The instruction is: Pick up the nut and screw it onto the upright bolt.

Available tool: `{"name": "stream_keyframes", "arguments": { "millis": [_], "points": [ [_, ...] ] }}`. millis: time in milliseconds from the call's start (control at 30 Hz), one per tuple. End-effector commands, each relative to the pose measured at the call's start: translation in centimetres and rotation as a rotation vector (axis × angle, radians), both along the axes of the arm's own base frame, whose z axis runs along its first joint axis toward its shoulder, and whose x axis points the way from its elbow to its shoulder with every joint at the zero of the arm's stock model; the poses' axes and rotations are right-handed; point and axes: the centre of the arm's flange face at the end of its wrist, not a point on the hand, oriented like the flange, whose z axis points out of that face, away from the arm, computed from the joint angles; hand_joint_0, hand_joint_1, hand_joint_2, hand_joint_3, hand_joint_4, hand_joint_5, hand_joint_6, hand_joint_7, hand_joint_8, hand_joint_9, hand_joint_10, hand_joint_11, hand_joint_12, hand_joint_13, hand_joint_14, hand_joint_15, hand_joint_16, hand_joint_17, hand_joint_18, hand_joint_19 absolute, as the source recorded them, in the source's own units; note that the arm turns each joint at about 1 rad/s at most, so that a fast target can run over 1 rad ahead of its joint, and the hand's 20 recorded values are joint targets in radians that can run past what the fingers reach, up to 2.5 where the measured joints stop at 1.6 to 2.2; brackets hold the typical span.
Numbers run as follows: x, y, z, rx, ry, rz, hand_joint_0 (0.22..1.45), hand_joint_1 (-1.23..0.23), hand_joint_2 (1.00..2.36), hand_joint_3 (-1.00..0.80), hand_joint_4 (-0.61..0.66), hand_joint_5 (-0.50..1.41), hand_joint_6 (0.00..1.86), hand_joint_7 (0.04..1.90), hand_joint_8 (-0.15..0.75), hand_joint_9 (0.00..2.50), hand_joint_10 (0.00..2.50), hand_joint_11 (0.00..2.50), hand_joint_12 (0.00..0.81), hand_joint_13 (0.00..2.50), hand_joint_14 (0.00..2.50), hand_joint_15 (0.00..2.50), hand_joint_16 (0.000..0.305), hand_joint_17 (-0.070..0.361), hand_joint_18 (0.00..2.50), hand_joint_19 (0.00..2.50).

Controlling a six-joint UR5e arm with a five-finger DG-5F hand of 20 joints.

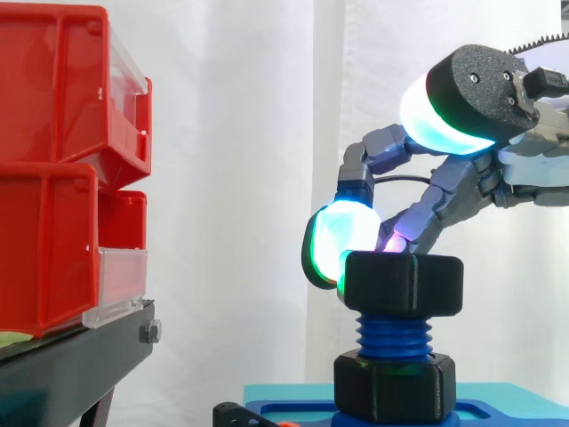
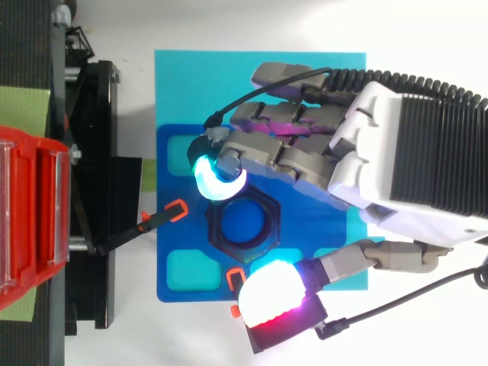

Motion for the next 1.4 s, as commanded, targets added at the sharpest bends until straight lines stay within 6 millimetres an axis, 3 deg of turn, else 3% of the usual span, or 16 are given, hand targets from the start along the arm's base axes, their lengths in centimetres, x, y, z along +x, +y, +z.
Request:
{"name": "stream_keyframes", "arguments": {
  "millis": [0,167,400,933,1067,1100,1167,1200,1233,1267,1367],
  "points": [
    [0.0,-0.2,0.0,-0.002,0.001,0.004,0.48,-0.22,1.0,-0.5,0.19,0.01,0.5,1.5,0.338,0.94,0.0,0.0,0.333,0.7,0.0,0.0,0.038,0.087,0.45,0.0],
    [0.0,-0.6,0.0,-0.002,0.001,0.004,0.49,-0.23,1.0,-0.5,0.13,0.04,0.5,1.58,0.331,1.05,0.0,0.0,0.322,0.76,0.0,0.0,0.036,0.081,0.5,0.0],
    [0.0,-1.2,0.0,-0.003,0.001,0.0,0.49,-0.23,1.0,-0.5,0.08,0.05,0.51,1.52,0.3,1.16,0.0,0.0,0.308,0.82,0.0,0.0,0.034,0.076,0.55,0.0],
    [-1.2,-4.7,-0.9,-0.024,0.109,-0.024,0.5,-0.28,1.0,-0.5,0.04,0.09,0.55,1.41,0.154,1.58,0.0,0.02,0.217,1.06,0.0,0.0,0.028,0.064,0.86,0.0],
    [-1.3,-5.4,-0.7,-0.021,0.109,-0.019,0.49,-0.25,1.0,-0.5,0.07,0.09,0.5,1.5,0.216,1.57,0.0,0.05,0.232,1.06,0.0,0.0,0.031,0.07,0.85,0.0],
    [-1.2,-5.4,-0.5,-0.02,0.106,-0.012,0.49,-0.25,1.0,-0.5,0.08,0.08,0.5,1.48,0.236,1.56,0.0,0.06,0.248,1.05,0.0,0.0,0.032,0.071,0.84,0.0],
    [-0.9,-5.5,0.2,-0.017,0.094,-0.002,0.48,-0.21,1.0,-0.5,0.22,0.01,0.51,1.22,0.295,1.46,0.0,0.07,0.288,1.01,0.0,0.0,0.035,0.079,0.77,0.0],
    [-0.3,-5.9,2.2,-0.013,0.075,0.011,0.48,-0.21,1.0,-0.5,0.24,0.01,0.51,1.18,0.303,1.45,0.0,0.08,0.291,1.01,0.0,0.0,0.036,0.08,0.76,0.0],
    [-0.2,-6.1,2.9,-0.014,0.071,0.014,0.48,-0.21,1.0,-0.5,0.28,-0.01,0.51,1.09,0.317,1.41,0.0,0.07,0.298,0.99,0.0,0.0,0.037,0.083,0.76,0.0],
    [0.4,-6.9,6.3,-0.015,0.075,0.039,0.48,-0.21,1.0,-0.5,0.28,-0.03,0.51,1.02,0.315,1.38,0.0,0.06,0.306,0.97,0.0,0.0,0.038,0.085,0.74,0.0],
    [0.5,-7.5,8.2,-0.018,0.076,0.045,0.47,-0.21,1.0,-0.5,0.29,-0.07,0.5,0.89,0.309,1.31,0.0,0.02,0.316,0.94,0.0,0.0,0.04,0.091,0.72,0.0]
  ]
}}
